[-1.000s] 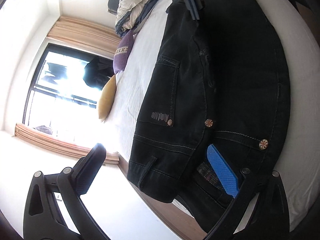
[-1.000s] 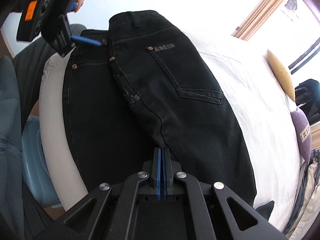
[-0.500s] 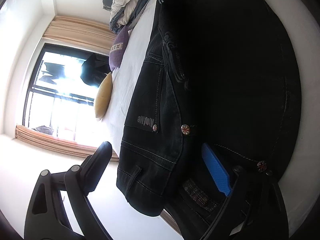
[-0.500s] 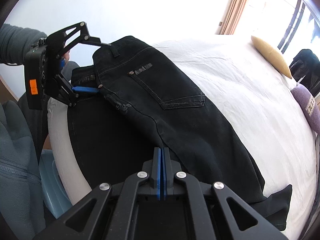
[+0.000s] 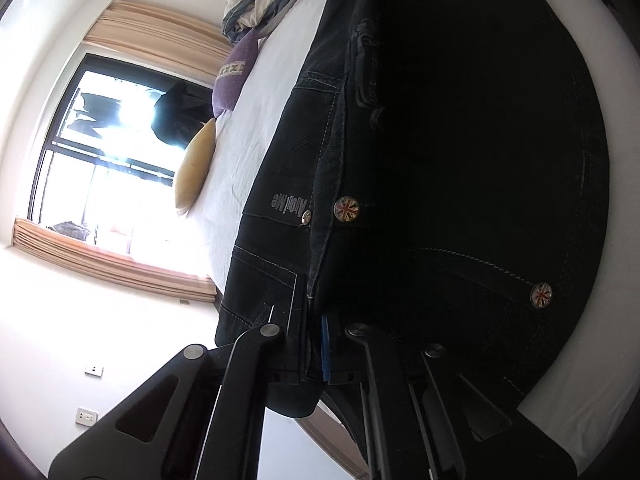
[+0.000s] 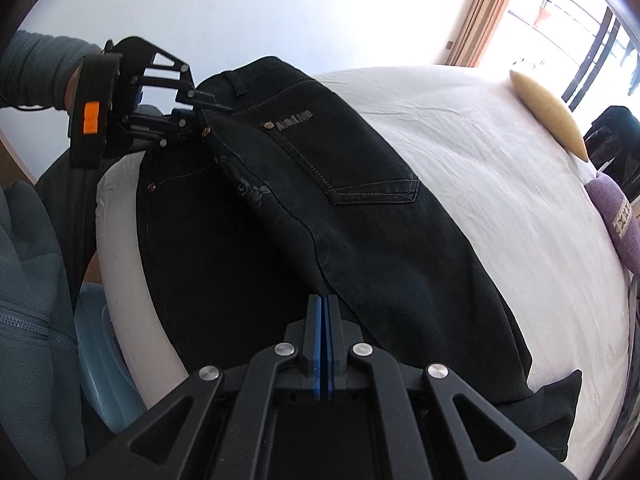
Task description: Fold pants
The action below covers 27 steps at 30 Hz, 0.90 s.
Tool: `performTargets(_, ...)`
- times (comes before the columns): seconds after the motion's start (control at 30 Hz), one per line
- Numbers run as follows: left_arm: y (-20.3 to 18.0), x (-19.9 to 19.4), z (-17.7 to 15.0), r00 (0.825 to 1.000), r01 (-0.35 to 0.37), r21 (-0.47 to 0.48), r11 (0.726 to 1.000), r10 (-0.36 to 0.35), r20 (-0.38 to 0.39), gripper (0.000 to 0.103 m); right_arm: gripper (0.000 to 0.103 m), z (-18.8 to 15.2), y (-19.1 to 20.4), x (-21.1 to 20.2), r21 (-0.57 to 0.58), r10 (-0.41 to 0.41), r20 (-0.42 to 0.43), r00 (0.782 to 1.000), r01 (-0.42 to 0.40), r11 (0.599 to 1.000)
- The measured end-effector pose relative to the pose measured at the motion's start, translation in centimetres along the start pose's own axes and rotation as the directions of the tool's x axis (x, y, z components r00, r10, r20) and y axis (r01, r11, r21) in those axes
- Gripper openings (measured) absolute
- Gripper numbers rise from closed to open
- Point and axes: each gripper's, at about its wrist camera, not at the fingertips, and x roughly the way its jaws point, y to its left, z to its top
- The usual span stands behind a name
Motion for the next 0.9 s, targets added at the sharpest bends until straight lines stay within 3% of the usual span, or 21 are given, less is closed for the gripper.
performTargets(0.43,-0.6,-2.1,-1.0,0.996,0.057,0.051,0.997,-0.06,0.067,0.003,0.002,-0.1,4.4,1.1,-0.179,-0.064,-0.07,0.995,0.05,0.983)
performTargets(0.7,-0.7,-2.7,-1.9,0.992,0.085,0.085,0.993,-0.092,0.082,0.003,0.002,0.0,7.5,2.1,-0.306,-0.064,-0.11,0.992,0.028,0.952)
performTargets(0.9,-0.8,-3.1,-2.6,0.989,0.115,0.116,0.987,-0.124,0.082,0.003,0.002,-1.8,7.8,2.2,-0.295,-0.042,-0.151,0.988,-0.005,0.956)
